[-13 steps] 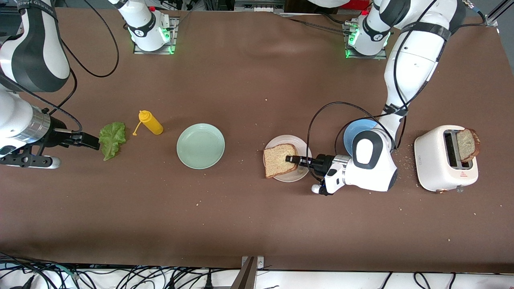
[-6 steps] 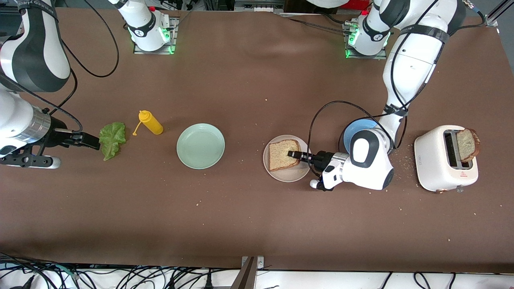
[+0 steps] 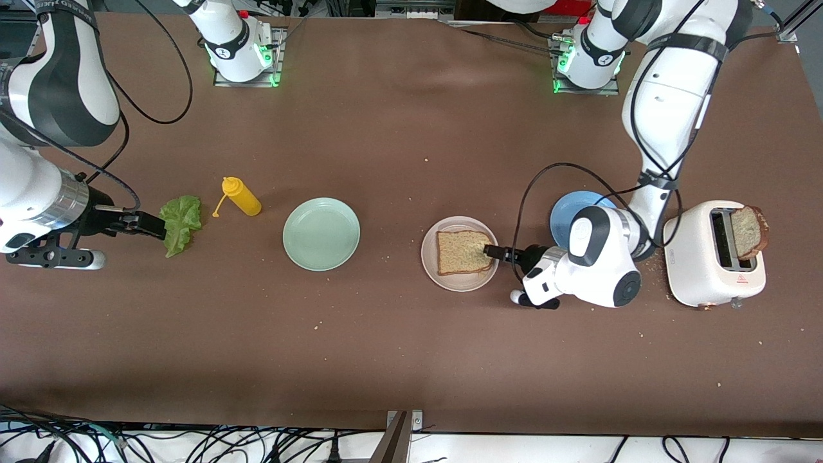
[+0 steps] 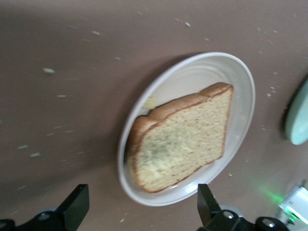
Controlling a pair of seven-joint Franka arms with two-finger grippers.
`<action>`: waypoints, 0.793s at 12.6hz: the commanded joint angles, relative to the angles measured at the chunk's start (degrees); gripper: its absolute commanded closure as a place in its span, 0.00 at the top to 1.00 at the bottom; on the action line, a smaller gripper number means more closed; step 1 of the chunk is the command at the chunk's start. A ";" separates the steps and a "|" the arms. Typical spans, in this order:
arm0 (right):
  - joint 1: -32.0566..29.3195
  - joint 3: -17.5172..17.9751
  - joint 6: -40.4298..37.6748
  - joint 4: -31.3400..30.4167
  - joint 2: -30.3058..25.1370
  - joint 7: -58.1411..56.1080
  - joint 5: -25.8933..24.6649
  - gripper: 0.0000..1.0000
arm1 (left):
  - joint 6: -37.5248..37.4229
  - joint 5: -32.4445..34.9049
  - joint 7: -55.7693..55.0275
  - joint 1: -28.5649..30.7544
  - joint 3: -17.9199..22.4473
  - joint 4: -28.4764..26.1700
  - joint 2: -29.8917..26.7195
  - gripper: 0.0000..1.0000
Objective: Make sandwich in beige plate with both arms
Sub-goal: 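Carry the toast to the beige plate and lower it with the left gripper, then open the left gripper and draw it back toward the toaster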
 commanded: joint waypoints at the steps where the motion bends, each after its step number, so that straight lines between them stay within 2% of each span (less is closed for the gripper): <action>1: 0.23 0.00 0.38 -0.43 -0.44 0.28 -0.24 1.00 | -4.55 6.40 -4.18 3.55 0.63 -0.59 -6.10 1.00; 5: 0.14 0.00 1.08 -0.69 -0.44 -0.94 0.11 1.00 | -12.38 18.08 -4.18 10.94 0.63 -0.50 -14.19 1.00; 7: 0.05 -0.09 2.22 -0.78 -0.53 -7.59 0.37 1.00 | -16.42 27.03 -4.01 13.05 0.54 -0.32 -16.83 1.00; 10: -0.38 -2.36 2.14 -0.95 -0.62 -17.88 7.57 1.00 | -17.76 33.57 -4.00 15.16 0.63 -0.15 -19.82 1.00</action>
